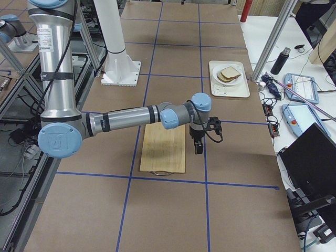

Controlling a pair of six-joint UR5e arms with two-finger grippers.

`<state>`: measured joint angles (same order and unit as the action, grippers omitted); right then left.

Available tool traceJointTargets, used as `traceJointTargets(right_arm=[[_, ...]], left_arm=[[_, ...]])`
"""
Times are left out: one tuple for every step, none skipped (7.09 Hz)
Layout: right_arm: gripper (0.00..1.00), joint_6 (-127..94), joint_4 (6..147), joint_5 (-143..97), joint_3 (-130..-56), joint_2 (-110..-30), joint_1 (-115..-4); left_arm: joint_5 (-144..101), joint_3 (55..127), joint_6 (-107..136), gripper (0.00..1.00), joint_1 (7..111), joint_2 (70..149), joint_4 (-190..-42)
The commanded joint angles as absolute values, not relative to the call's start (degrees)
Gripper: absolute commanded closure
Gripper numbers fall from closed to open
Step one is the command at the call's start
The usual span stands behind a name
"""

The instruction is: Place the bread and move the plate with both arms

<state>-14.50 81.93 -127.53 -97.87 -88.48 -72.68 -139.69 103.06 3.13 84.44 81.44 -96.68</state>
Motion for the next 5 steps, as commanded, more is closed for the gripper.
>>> traceJointTargets(right_arm=[[0.00,-14.6,81.9,-127.9,-97.9,-87.9,-72.9],[0.00,-14.7,82.3,-128.2,-98.1,-87.8,-72.9],[0.00,-14.7,82.5,-128.7,-98.4,-88.2,-72.9],[0.00,-14.7,82.6,-128.7,-98.4,-88.2,-73.0],[0.00,-14.6,83.7,-128.8,-98.4,-87.7,-74.0]], left_arm=[[-139.3,104.1,3.2,0.02,86.5,81.6,-96.7],[-139.5,103.5,3.2,0.02,87.7,81.5,-96.3],[-139.6,102.3,3.2,0.02,87.7,81.5,-96.3],[-139.3,102.0,3.4,0.02,87.7,81.4,-96.7],[-139.3,101.8,3.6,0.02,87.6,81.6,-96.7]])
